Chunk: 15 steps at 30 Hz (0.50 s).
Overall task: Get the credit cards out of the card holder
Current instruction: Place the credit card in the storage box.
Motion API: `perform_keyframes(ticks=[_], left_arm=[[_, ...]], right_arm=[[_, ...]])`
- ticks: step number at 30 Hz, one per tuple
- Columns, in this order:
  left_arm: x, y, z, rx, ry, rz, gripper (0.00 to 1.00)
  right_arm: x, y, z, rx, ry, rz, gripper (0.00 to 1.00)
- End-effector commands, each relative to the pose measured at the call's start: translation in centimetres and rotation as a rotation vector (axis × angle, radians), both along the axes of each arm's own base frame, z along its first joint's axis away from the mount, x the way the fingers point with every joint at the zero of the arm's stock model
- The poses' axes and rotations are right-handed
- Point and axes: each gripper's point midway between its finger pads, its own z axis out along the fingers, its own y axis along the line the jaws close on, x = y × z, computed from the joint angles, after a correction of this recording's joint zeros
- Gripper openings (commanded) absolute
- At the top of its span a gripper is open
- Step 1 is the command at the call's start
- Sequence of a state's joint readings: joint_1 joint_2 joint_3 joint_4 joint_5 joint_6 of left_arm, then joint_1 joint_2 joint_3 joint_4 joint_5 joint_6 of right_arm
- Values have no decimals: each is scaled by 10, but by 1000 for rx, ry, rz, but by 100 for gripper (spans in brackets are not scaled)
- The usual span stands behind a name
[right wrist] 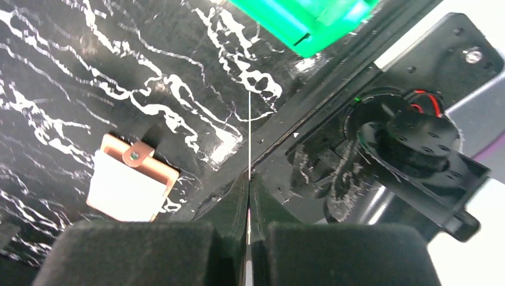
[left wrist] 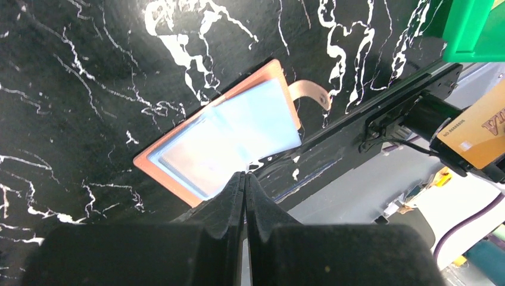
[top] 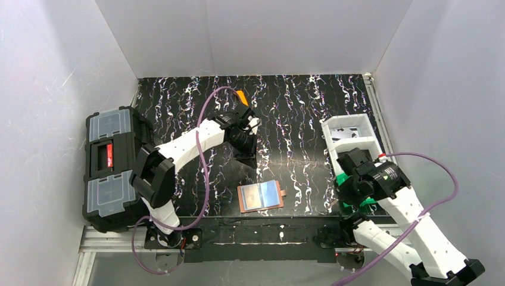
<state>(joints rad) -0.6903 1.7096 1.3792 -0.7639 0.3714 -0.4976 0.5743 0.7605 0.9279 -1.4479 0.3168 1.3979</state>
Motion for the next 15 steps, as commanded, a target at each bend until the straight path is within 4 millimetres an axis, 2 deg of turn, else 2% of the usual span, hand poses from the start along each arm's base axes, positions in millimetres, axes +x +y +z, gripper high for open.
perform_keyframes(ticks=[1, 5, 10, 12, 15], left_arm=[[1, -9, 1, -4, 37, -26, 0], [15, -18, -5, 9, 48, -21, 0], [34, -28, -16, -1, 83, -5, 0], [39, -31, -21, -9, 105, -2, 0], [43, -32, -28, -17, 136, 11, 0]], right_arm=[[-9, -32, 15, -108, 42, -109, 1], [4, -51, 24, -167, 94, -149, 1], [41, -79, 44, -226, 78, -222, 1], [52, -87, 45, -233, 92, -259, 1], [63, -95, 36, -222, 126, -305, 1]])
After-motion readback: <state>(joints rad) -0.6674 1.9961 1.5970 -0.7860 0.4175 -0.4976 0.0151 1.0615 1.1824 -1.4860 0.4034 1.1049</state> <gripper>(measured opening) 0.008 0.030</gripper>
